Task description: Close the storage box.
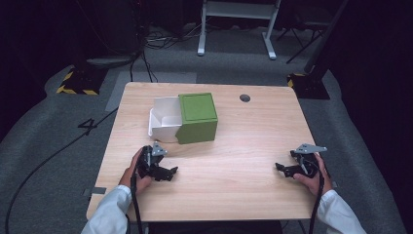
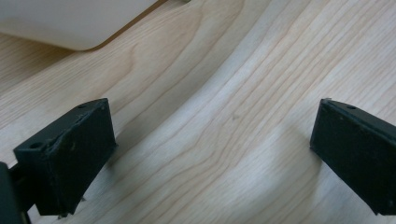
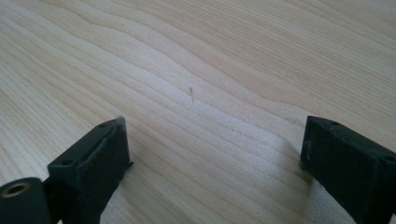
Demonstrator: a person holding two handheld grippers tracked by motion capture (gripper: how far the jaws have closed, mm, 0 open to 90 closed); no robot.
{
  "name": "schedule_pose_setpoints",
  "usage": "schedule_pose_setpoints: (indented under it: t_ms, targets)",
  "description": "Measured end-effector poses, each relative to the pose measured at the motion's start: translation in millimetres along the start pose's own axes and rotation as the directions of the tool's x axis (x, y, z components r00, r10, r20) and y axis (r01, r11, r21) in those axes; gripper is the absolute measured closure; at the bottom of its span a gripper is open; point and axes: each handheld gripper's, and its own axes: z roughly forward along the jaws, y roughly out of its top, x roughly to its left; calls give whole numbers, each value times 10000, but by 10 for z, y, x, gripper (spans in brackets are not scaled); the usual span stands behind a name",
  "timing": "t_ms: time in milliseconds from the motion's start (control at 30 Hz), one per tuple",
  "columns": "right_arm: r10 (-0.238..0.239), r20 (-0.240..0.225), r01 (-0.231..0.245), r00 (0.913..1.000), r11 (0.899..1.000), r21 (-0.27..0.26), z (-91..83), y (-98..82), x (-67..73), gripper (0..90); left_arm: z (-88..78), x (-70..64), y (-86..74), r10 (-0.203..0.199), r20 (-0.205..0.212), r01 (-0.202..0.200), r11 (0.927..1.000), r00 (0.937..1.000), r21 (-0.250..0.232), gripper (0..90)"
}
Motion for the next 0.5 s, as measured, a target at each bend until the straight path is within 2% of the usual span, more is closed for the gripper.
schedule_pose_setpoints:
  t_ms: [100, 167, 267, 300, 333, 367, 433, 500]
  targets:
    - [-8, -7, 8, 10000, 10000, -1, 1, 1, 0, 77, -23, 30, -26, 53, 51, -53, 10000, 10000, -20, 5]
    - [-9, -9, 9, 10000, 10000, -1, 1, 1, 0, 78, -55, 69, -53, -25, -72, 24, 10000, 10000, -66, 14]
    - [-15, -14, 15, 10000, 10000, 2, 1, 1, 0, 78, -130, 134, -78, -132, -282, 130, 9999, 9995, -77, 167]
    - [-15, -14, 15, 10000, 10000, 2, 1, 1, 0, 78, -152, 153, -80, -205, -439, 200, 9997, 9988, -116, 167]
    - [-14, -15, 14, 10000, 10000, -1, 1, 1, 0, 78, -192, 193, -89, -41, -504, 36, 9999, 9987, -112, 162]
    - [-12, -11, 12, 10000, 10000, -1, 1, 1, 1, 77, -192, 193, -89, -41, -504, 36, 9999, 9987, -112, 160]
    - [-18, 1, 18, 10000, 10000, 8, 0, 0, 2, 78, -226, 212, -106, 46, -149, -49, 9999, 9999, -152, 163]
    - [-5, 9, 5, 10000, 10000, 8, -1, -1, 5, 78, -264, 227, -97, 106, -593, -114, 9998, 9982, -146, 177]
